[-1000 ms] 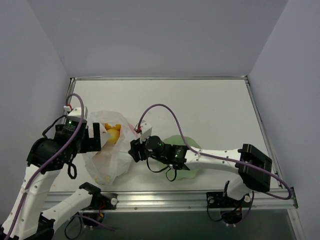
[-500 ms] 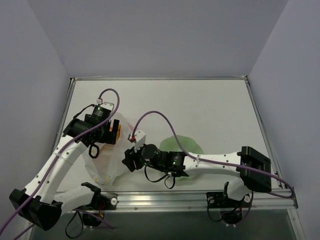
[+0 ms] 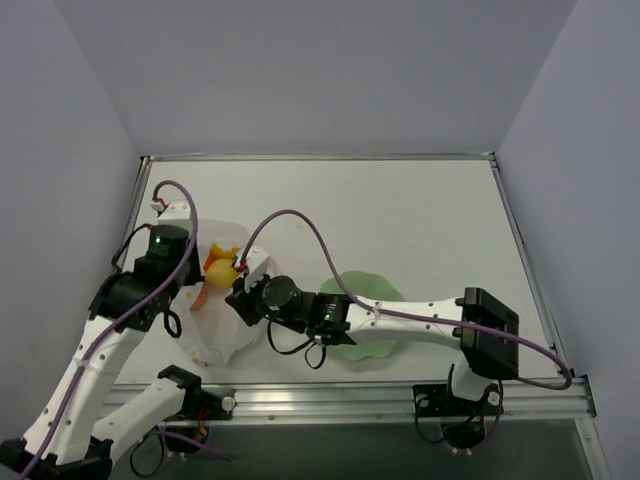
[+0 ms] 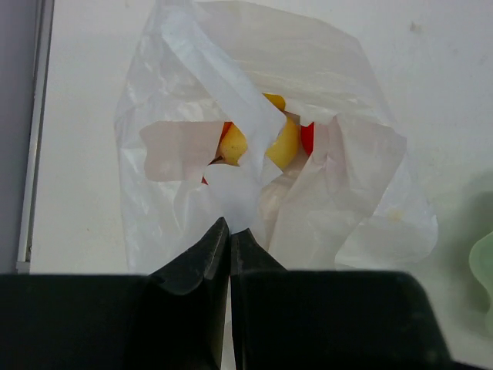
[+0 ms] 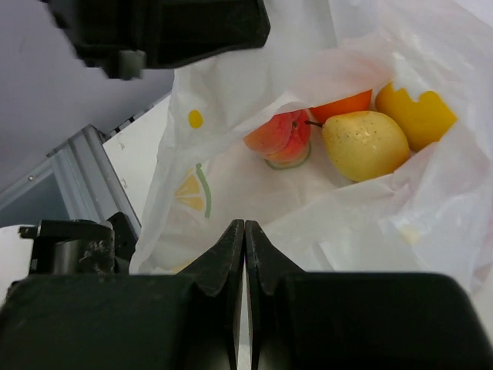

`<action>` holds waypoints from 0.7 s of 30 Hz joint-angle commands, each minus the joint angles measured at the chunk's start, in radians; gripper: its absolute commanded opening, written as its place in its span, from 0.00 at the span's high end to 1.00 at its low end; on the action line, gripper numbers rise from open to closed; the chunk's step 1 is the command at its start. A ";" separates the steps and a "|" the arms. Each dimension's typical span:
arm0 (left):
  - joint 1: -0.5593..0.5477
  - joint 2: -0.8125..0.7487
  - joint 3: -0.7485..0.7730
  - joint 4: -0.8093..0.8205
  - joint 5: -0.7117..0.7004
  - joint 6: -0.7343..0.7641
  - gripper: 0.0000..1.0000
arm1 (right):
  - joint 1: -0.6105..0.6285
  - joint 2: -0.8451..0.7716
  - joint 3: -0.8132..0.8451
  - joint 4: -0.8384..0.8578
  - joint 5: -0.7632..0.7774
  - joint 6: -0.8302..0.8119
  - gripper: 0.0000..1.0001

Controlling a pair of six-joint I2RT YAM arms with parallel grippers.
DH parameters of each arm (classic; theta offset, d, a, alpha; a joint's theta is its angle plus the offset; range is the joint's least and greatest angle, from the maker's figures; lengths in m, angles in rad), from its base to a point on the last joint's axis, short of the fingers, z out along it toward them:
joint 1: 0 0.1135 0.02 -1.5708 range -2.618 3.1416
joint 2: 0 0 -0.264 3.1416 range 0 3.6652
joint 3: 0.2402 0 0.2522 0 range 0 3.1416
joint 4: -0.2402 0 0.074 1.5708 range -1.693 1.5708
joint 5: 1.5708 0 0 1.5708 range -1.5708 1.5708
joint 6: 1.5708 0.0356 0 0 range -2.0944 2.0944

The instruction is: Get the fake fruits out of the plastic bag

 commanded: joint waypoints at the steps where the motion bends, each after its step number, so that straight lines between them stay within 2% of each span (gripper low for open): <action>1: 0.024 -0.071 -0.031 0.046 -0.051 -0.085 0.98 | -0.042 0.115 0.093 0.006 0.011 -0.073 1.00; 7: 0.041 -0.177 -0.092 0.075 -0.126 -0.149 0.98 | -0.134 0.316 0.263 -0.020 -0.069 -0.148 1.00; 10: 0.043 -0.211 -0.135 0.103 -0.134 -0.195 0.97 | -0.149 0.404 0.332 -0.037 -0.020 -0.214 0.90; 12: 0.043 -0.238 -0.157 0.139 -0.153 -0.218 0.98 | -0.155 0.466 0.391 -0.055 -0.009 -0.248 0.79; 13: 0.044 -0.247 -0.169 0.150 -0.156 -0.224 0.98 | -0.155 0.485 0.412 -0.063 0.003 -0.275 0.65; 15: 0.044 -0.263 -0.175 0.176 -0.156 -0.243 0.98 | -0.155 0.539 0.465 -0.094 0.015 -0.300 0.48; 16: 0.044 -0.267 -0.177 0.184 -0.151 -0.244 0.98 | -0.155 0.549 0.475 -0.098 0.017 -0.311 0.37; 21: 0.044 -0.263 -0.178 0.205 -0.098 -0.246 0.97 | -0.162 0.602 0.524 -0.117 -0.035 -0.346 0.23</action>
